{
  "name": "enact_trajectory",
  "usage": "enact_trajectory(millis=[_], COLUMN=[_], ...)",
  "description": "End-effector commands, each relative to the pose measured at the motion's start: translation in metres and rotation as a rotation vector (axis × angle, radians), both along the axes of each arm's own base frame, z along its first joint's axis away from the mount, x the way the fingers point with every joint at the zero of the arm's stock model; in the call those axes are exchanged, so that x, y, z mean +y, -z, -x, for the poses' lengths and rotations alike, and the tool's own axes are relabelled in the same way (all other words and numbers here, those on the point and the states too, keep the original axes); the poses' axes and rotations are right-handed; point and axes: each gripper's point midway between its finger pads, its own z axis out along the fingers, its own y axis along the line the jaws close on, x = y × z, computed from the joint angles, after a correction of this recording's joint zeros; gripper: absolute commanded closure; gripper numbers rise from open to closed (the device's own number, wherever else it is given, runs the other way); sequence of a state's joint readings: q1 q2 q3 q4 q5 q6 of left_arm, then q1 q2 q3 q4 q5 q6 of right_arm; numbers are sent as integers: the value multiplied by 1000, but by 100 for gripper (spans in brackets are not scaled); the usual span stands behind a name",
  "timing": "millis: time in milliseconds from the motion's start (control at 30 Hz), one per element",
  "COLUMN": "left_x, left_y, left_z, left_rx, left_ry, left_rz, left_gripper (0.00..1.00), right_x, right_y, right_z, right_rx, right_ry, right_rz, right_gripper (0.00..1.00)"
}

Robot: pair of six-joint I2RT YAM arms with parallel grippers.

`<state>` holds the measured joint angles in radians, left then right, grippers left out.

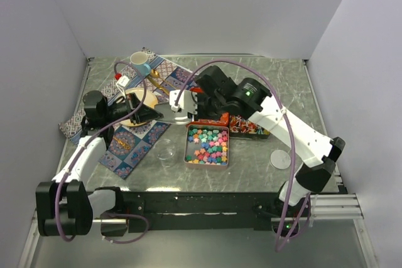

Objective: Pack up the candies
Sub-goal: Adjust the spatula.

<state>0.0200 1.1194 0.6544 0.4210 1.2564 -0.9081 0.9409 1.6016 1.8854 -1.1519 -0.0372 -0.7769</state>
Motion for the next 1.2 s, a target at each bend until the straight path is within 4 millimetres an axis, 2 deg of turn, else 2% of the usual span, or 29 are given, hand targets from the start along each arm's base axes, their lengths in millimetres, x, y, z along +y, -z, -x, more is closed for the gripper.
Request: enact_trajectory(millis=[0,133,200,233,267,300,367,400,467,500,667,800,1033,1133,1167], left_x=[1,4,6,7,7,7,8,8,8,8,9,9,9,9,9], left_y=[-6,-6,-5,-5,-9,-7,-7,-4,-4,-3,1,2,5,4,3], left_z=[3,-2,-4,-5,-6,-7,-7,-8,-9,-9,-13,-12,-11,-11,-11], left_rx=[-41,-36,8,13,6,14,23,39,50,60,52,66,79,69,69], left_ry=[55,66,72,69,70,76,97,104,119,133,134,140,148,151,151], left_rz=[7,7,27,34,39,39,33,31,29,30,8,7,6,6,6], left_gripper=[99,99,99,99,99,99,99,99,99,99,99,99,99,99,99], right_x=[20,11,8,6,6,4,5,1,2,0,-1,5,16,19,20], right_y=[-16,1,0,6,3,9,1,11,6,14,18,9,-3,0,2], right_z=[35,32,27,26,22,21,15,16,14,14,14,14,16,17,17], right_rx=[59,50,13,6,-23,-29,-88,-86,-128,-126,-97,-62,-30,-8,-1], right_ry=[-125,-114,-103,-103,-97,-93,-86,-87,-87,-83,-50,-35,-56,-60,-58], right_rz=[-149,-90,-81,-66,-81,-71,-111,-98,-134,-127,-153,-212,-268,-261,-257], right_gripper=[67,65,64,64,64,63,61,57,55,52,53,53,63,71,80])
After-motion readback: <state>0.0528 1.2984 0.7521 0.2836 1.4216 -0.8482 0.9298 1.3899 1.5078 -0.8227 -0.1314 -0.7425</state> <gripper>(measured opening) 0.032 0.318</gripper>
